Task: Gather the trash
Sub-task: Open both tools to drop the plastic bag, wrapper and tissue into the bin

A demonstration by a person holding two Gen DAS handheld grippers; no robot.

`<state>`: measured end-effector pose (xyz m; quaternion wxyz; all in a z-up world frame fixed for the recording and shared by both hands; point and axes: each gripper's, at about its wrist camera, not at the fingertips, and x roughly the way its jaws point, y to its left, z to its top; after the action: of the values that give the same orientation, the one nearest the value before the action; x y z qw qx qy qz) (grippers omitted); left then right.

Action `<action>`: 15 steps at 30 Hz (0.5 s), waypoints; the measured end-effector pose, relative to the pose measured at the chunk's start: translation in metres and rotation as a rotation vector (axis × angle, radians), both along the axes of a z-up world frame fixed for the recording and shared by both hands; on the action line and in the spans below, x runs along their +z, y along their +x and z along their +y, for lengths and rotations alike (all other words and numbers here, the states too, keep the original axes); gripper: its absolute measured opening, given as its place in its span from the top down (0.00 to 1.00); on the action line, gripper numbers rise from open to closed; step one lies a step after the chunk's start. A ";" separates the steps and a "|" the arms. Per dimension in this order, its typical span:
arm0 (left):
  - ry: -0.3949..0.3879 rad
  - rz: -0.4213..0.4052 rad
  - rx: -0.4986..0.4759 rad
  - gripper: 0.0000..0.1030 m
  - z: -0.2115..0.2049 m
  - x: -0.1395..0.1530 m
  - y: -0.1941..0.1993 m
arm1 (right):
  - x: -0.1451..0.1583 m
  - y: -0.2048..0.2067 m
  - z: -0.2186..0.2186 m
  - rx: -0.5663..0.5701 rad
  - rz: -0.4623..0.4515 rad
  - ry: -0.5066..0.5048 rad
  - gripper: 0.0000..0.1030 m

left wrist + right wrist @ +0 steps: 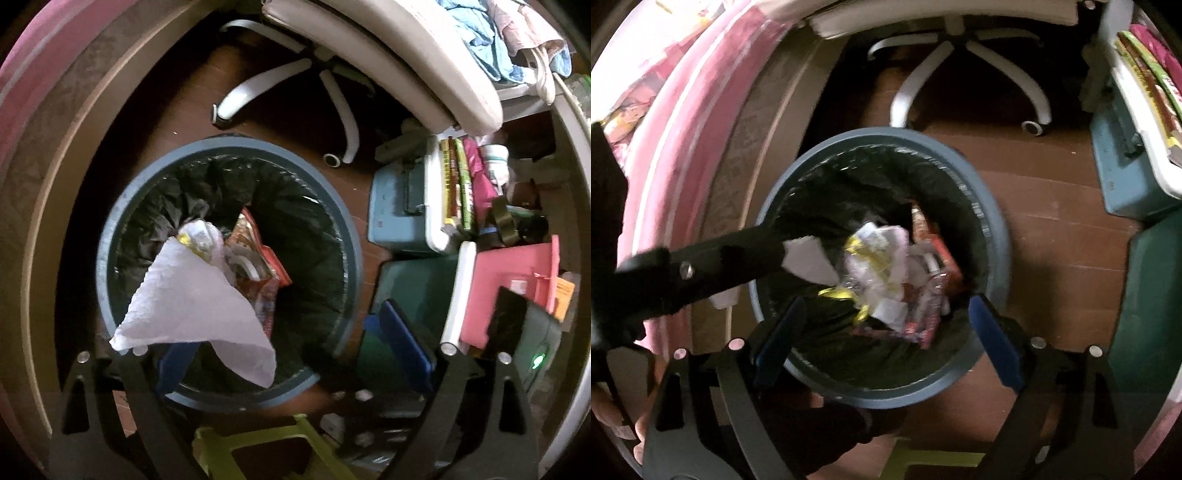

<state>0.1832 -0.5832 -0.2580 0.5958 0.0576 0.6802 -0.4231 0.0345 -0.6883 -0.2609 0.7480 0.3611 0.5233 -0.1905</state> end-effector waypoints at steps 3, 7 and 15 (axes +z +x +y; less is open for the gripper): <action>-0.010 0.034 0.004 0.12 0.002 0.001 0.000 | 0.002 0.003 0.006 -0.004 -0.047 0.018 0.13; -0.004 0.060 0.018 0.12 0.005 -0.002 0.002 | 0.005 0.006 0.012 -0.017 -0.099 0.058 0.14; 0.002 0.094 0.057 0.12 0.012 -0.004 0.007 | 0.005 0.009 0.019 -0.040 -0.097 0.076 0.13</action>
<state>0.1904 -0.5709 -0.2619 0.5751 0.0187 0.7091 -0.4076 0.0436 -0.6696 -0.2554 0.7542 0.4085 0.4860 -0.1678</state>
